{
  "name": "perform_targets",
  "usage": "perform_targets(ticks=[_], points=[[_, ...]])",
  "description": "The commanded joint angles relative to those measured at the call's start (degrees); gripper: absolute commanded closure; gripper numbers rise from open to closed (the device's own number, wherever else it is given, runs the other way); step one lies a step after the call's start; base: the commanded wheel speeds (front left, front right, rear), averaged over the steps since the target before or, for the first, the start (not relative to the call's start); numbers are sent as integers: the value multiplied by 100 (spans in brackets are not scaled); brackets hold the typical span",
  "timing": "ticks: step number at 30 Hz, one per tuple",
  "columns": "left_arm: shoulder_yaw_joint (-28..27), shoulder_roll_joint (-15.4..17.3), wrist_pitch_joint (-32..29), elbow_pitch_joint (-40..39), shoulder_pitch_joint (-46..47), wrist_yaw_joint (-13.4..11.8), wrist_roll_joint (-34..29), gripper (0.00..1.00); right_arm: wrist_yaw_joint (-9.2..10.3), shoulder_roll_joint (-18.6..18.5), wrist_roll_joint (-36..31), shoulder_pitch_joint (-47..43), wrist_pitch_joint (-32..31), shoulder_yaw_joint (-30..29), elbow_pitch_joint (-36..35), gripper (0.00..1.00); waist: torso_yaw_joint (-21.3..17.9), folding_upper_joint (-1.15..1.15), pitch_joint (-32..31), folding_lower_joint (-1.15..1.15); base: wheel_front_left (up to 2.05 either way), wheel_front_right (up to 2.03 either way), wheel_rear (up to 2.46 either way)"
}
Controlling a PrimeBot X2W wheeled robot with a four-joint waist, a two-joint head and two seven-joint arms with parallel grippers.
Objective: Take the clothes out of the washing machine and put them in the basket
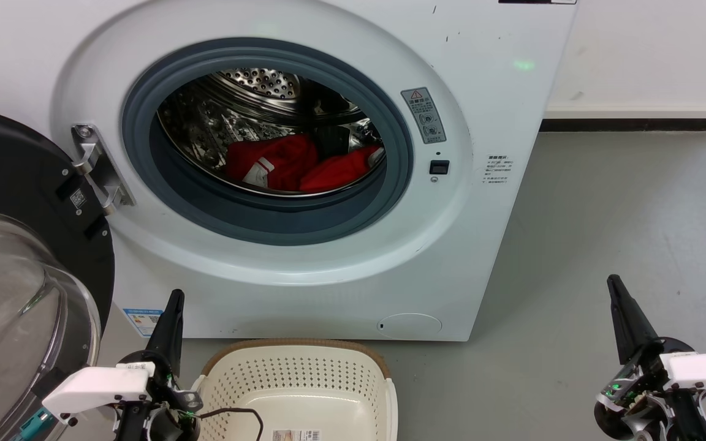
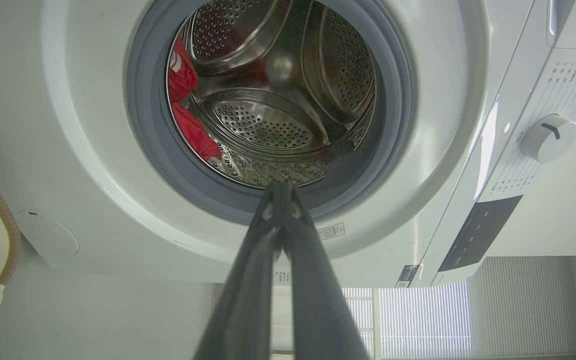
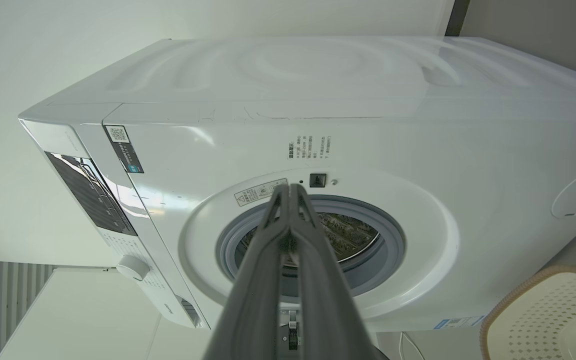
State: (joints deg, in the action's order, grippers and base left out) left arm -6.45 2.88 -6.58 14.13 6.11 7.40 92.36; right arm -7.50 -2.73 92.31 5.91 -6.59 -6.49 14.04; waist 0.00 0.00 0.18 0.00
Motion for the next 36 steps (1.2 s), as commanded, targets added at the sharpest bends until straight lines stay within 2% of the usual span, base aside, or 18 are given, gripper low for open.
perform_targets(ticks=[1, 32, 33, 35, 36], points=[[-15, -1, -11, -4, 33, 22, 12, 100, 2, -29, 22, 65, -5, -4, 8, 100, 0, 0, 0, 0, 0, 0, 0], [-16, -1, -10, -4, 33, 22, 12, 100, 2, -29, 22, 65, -5, -4, 8, 100, 0, 0, 0, 0, 0, 0, 0], [4, -1, 3, 10, -4, 0, -1, 0, 0, 2, -1, -4, 2, 0, 7, 0, 0, 0, 0, 0, 0, 0, 0], [18, -9, 8, 97, -68, -1, -2, 0, 1, 14, -4, -67, 6, 7, 91, 0, 0, 0, 1, 0, 0, 0, 0], [27, -12, 15, 129, -118, -1, -6, 100, 1, 18, -7, -112, 13, 13, 127, 100, 0, 0, 2, 0, 0, 0, 0]])
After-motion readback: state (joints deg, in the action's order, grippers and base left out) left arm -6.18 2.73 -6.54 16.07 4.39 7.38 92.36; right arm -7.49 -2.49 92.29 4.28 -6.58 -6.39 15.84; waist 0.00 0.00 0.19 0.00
